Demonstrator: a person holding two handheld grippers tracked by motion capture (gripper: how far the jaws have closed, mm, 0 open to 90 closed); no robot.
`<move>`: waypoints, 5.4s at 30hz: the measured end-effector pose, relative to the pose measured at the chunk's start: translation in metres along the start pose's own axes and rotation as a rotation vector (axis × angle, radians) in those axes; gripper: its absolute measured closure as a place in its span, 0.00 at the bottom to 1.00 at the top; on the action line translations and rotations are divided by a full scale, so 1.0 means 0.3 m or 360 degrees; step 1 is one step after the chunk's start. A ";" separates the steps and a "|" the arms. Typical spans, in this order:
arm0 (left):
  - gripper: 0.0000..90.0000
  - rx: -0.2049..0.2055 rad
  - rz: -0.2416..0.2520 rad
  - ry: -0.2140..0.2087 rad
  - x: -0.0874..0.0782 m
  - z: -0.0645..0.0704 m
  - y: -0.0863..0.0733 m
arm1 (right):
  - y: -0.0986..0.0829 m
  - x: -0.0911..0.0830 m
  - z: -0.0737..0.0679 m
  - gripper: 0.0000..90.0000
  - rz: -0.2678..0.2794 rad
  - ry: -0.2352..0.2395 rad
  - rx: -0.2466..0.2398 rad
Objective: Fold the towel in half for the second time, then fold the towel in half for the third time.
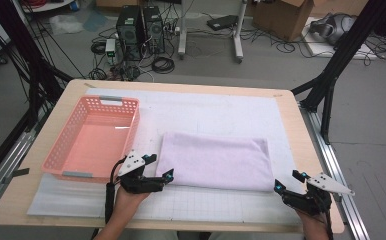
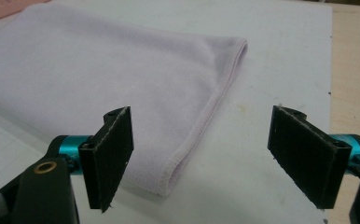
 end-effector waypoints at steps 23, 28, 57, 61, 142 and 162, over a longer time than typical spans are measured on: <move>0.19 -0.0031 -0.0016 -0.0004 -0.014 -0.009 -0.012 | -0.003 0.030 -0.011 0.22 -0.0037 0.0017 -0.0014; 0.21 -0.0034 -0.0067 -0.0001 -0.005 -0.010 -0.021 | -0.002 0.033 -0.009 0.22 -0.0037 0.0018 0.0007; 0.51 -0.0107 -0.0487 0.0117 0.003 -0.009 -0.084 | 0.008 0.143 -0.083 0.21 -0.0169 0.0178 -0.0049; 0.56 -0.0059 -0.0502 0.0133 0.009 0.001 -0.083 | 0.019 0.169 -0.108 0.21 -0.0187 0.0208 -0.0076; 0.90 -0.0250 -0.0278 0.0013 -0.056 -0.003 0.030 | 0.370 0.848 -0.748 0.88 -0.0584 0.0720 -0.0531; 0.90 -0.0156 -0.0300 -0.0193 0.150 0.145 0.186 | 0.414 0.686 -0.531 0.88 -0.0408 0.0705 -0.0402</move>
Point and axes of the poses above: each handheld gripper's, and its own axes: x roughly forward along the jaws, y roughly out of its top, z roughly to its right, the point moved 4 cm from there along x, roughly forward along the jaws, and after that the axes turned 12 degrees about x, right-handed, at the moved point
